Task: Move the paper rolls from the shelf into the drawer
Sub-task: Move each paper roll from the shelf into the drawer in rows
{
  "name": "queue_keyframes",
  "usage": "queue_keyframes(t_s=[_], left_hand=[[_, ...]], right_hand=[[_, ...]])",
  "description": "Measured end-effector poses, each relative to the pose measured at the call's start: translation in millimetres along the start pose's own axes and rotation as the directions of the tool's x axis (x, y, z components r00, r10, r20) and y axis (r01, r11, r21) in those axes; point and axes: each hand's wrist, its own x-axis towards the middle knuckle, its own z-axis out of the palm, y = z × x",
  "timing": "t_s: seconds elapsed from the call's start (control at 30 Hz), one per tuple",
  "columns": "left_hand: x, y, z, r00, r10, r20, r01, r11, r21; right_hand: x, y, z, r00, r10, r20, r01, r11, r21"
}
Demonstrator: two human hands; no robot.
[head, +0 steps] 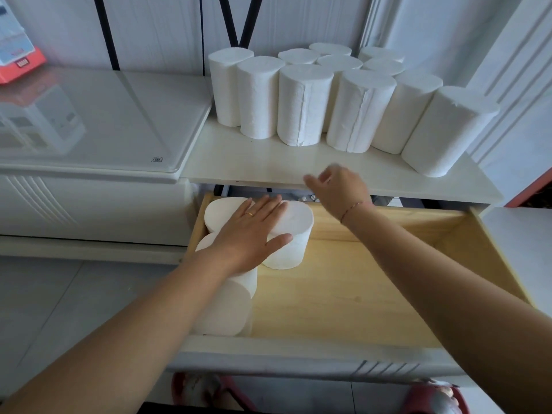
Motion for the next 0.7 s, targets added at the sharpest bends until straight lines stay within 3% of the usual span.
queue_keyframes(t_s=[0.1, 0.2, 0.37, 0.7], left_hand=[[2, -2, 4, 0.999, -0.016, -0.032, 0.016, 1.000, -0.017], [3, -3, 6, 0.998, -0.023, -0.059, 0.021, 1.000, -0.021], [2, -2, 7, 0.995, -0.025, -0.095, 0.023, 0.999, -0.024], [2, -2, 7, 0.995, -0.017, -0.094, 0.015, 1.000, -0.026]], right_hand=[[24, -9, -1, 0.981, -0.057, -0.186, 0.101, 0.966, 0.237], [48, -20, 6, 0.971, -0.061, -0.232, 0.142, 0.926, 0.349], [90, -31, 22, 0.981, 0.007, -0.196, 0.071, 0.918, 0.390], [126, -59, 40, 0.920, 0.234, -0.314, -0.052, 0.868, 0.493]])
